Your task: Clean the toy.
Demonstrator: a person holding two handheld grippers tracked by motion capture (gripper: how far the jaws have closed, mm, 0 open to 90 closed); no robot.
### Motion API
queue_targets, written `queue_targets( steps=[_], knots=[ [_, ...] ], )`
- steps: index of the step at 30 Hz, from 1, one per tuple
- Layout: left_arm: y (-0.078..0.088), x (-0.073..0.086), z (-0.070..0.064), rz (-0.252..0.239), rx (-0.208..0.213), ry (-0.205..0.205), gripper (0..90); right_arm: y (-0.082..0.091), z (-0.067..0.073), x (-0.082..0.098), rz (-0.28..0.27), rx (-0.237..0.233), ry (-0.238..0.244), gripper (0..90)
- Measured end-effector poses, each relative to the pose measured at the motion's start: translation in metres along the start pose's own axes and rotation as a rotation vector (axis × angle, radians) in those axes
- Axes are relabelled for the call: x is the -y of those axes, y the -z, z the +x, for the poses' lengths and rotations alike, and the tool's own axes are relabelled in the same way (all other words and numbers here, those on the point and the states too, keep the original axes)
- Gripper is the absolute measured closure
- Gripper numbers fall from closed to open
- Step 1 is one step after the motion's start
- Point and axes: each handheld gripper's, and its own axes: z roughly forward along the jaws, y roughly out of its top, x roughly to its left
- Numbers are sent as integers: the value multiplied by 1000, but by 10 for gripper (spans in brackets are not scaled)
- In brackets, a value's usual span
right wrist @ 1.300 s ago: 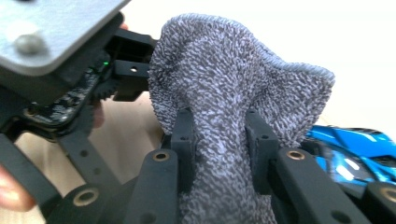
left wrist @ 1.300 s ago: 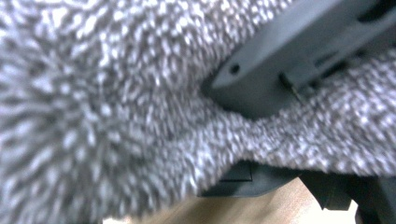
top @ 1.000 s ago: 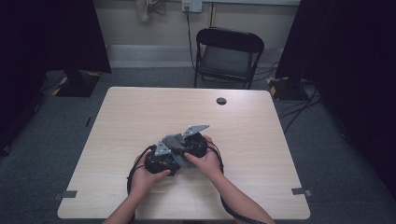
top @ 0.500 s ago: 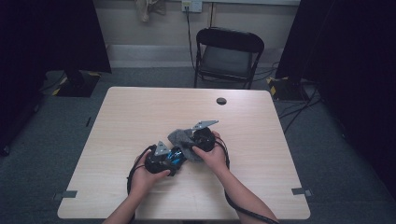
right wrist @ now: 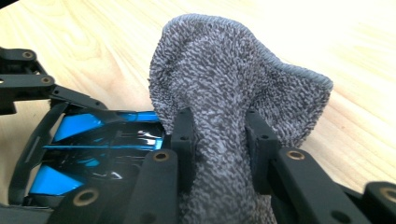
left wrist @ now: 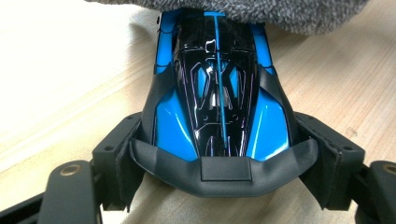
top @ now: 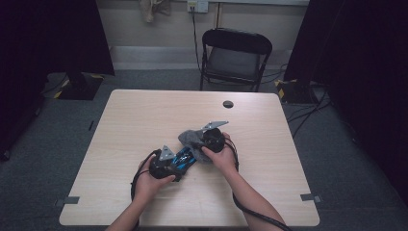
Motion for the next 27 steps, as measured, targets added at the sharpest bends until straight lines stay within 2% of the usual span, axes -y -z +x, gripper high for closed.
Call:
queue_targets(
  steps=[11,17,22,27],
  knots=[
    [0,0,0,0,0,0,241,2,-22,6,21,64,-30,702],
    [0,0,0,0,1,-1,241,6,-27,11,16,77,-42,700],
    [0,0,0,0,1,1,241,16,-22,9,-17,51,-38,700],
    [0,0,0,0,1,0,241,23,2,4,-39,-17,16,700]
  ],
)
